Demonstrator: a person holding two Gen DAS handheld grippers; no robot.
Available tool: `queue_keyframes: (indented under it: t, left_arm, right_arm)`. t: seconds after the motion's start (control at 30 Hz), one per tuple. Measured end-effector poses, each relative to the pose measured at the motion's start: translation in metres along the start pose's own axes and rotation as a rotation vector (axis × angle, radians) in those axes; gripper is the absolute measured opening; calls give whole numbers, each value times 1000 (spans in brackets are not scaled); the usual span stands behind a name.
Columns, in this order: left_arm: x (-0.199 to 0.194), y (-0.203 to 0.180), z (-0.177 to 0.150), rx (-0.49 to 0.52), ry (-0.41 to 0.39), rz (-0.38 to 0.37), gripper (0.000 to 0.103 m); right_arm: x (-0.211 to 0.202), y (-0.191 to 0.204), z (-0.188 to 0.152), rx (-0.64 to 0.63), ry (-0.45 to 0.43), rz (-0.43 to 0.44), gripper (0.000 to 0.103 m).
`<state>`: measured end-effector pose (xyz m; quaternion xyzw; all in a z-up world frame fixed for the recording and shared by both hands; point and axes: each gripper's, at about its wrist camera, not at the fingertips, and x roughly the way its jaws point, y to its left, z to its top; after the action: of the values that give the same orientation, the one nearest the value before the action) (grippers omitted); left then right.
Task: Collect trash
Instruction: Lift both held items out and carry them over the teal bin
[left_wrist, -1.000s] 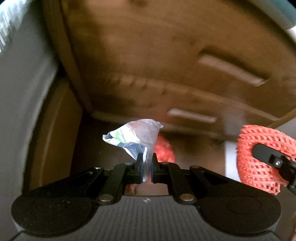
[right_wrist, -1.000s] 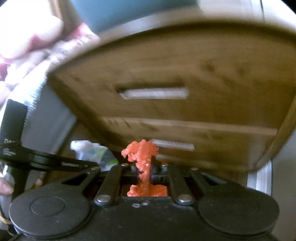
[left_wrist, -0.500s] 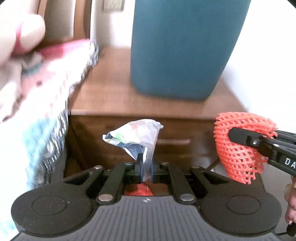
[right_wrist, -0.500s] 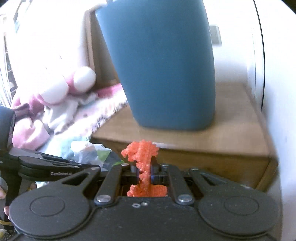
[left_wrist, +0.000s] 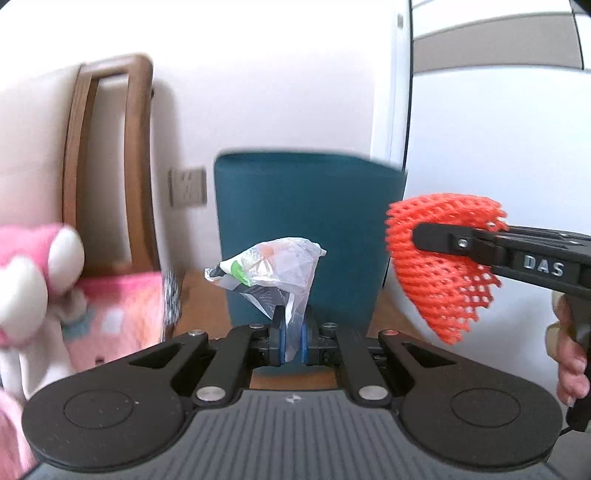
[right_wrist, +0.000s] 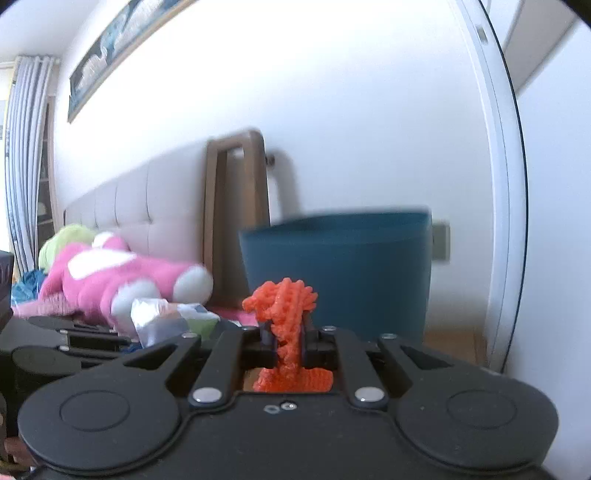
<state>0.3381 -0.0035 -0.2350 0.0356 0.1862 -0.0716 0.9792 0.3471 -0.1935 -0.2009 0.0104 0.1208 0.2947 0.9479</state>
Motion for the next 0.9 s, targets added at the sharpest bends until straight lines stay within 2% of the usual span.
queue_keyframes:
  t: [0.17, 0.37, 0.53, 0.73, 0.9]
  left_arm:
    - [-7, -11, 43, 24, -69, -21, 7]
    - [-7, -11, 88, 22, -149, -26, 7]
    - [11, -18, 120, 31, -177, 9, 7]
    - [55, -23, 141, 20, -128, 41, 7]
    - [101, -19, 152, -32, -43, 49, 7]
  right_arm:
    - [9, 4, 38, -65, -32, -24, 9]
    - [23, 1, 79, -85, -87, -63, 9]
    - [47, -10, 103, -81, -101, -119, 9]
    - [81, -21, 112, -106, -64, -185, 9]
    - [111, -35, 104, -93, 11, -218, 9]
